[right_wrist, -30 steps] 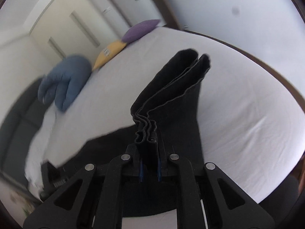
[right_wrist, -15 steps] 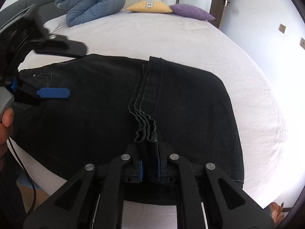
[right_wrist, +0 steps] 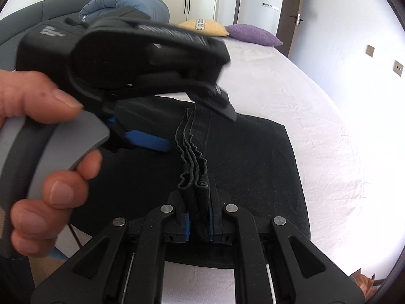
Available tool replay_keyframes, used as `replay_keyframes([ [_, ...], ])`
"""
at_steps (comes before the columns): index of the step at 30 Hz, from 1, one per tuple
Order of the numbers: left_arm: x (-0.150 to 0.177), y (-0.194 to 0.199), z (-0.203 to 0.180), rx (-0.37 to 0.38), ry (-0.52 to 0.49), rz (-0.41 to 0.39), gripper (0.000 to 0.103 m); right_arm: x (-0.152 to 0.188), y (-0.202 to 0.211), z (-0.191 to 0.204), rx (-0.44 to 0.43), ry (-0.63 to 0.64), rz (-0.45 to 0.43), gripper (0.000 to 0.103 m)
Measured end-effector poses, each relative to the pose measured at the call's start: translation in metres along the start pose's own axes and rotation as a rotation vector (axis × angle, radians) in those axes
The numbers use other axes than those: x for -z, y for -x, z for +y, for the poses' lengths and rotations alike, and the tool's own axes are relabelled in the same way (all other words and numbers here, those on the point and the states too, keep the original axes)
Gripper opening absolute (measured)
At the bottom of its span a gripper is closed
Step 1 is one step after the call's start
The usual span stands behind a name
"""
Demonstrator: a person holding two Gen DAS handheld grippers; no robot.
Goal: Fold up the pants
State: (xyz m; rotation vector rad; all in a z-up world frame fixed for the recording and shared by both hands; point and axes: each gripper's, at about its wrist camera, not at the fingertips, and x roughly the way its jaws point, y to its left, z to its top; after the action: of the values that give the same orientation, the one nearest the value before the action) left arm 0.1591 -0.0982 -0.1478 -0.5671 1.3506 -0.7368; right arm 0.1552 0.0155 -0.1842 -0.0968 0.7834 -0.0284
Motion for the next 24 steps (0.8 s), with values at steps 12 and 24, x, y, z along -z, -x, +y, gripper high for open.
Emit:
replay_keyframes([
  [12, -0.006, 0.001, -0.010, -0.086, -0.113, 0.024, 0.009, 0.011, 0.026, 0.019, -0.003, 0.073, -0.014, 0.009],
  [24, -0.006, 0.026, 0.000, -0.242, -0.318, 0.085, 0.010, 0.021, 0.034, 0.082, -0.068, 0.251, 0.001, 0.009],
])
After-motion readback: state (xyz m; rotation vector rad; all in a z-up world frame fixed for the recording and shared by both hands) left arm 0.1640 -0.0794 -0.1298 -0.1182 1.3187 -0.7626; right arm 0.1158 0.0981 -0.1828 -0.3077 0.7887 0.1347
